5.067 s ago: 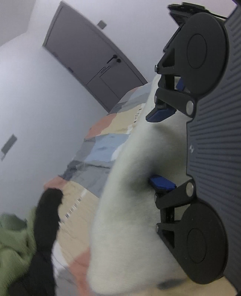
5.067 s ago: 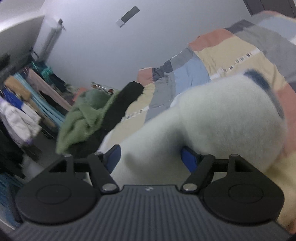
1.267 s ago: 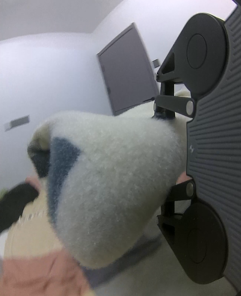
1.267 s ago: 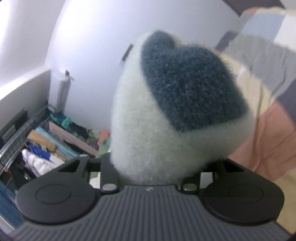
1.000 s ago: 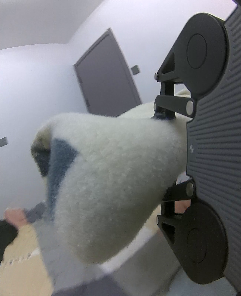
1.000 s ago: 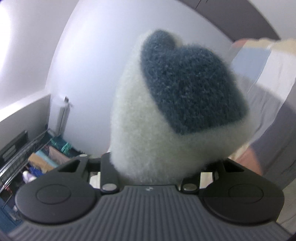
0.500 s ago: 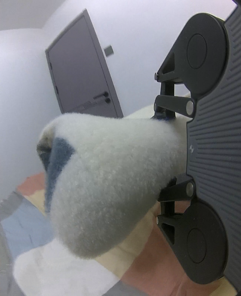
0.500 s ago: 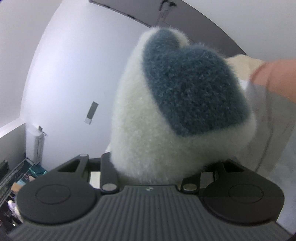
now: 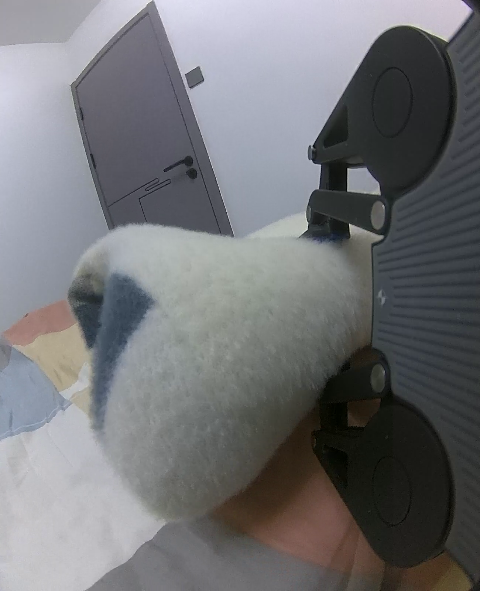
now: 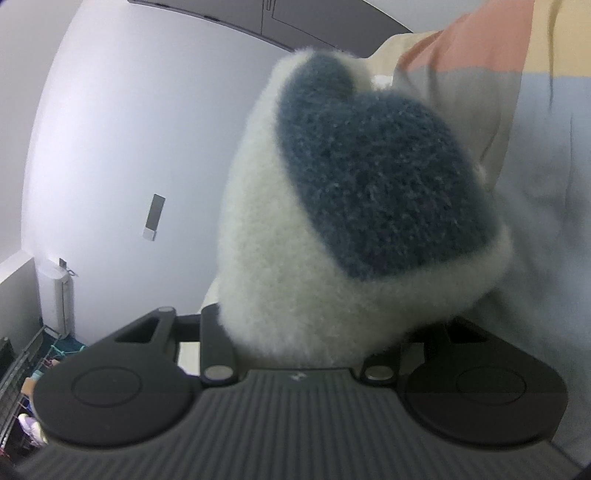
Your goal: Fold large clothes
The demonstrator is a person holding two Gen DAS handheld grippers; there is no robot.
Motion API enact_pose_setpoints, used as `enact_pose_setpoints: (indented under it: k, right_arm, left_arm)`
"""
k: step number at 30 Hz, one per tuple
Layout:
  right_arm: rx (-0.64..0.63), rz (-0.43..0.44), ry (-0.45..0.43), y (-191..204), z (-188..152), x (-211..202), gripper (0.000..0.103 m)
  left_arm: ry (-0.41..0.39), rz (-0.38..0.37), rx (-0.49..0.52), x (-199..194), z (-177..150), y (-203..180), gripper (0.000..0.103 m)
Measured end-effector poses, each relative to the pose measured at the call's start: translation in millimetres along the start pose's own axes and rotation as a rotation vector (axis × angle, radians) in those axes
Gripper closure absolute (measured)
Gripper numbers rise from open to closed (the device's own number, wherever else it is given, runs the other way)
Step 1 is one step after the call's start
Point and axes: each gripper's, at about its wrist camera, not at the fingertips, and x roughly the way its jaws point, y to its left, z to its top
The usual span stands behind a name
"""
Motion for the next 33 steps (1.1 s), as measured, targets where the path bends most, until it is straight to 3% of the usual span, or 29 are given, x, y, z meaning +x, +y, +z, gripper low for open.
enact_pose_setpoints:
  k: [9, 16, 23, 29, 33]
  right_arm:
    - [0.04, 0.02, 0.002, -49.8, 10.3, -26.4, 0.051]
    - [0.042, 0.013, 0.008, -43.8, 21.1, -20.1, 0.046]
    - [0.02, -0.067, 0.038, -38.8, 26.6, -40.1, 0.037]
    - [-0.132, -0.191, 0.065, -13.2, 23.3, -77.8, 0.037]
    - [-0.237, -0.233, 0.093, 15.7, 22.8, -104.4, 0.037]
  left_arm:
    - [0.047, 0.018, 0.015, 1.1, -1.2, -4.8, 0.039]
    - [0.068, 0.034, 0.0, -1.0, -3.9, 3.3, 0.03]
    - [0.091, 0.062, 0.03, -21.0, -9.5, -0.9, 0.025]
    - [0.1, 0.176, 0.175, -60.0, -16.3, -27.2, 0.025]
    - [0.115, 0.258, 0.376, -85.3, -24.6, -69.7, 0.025]
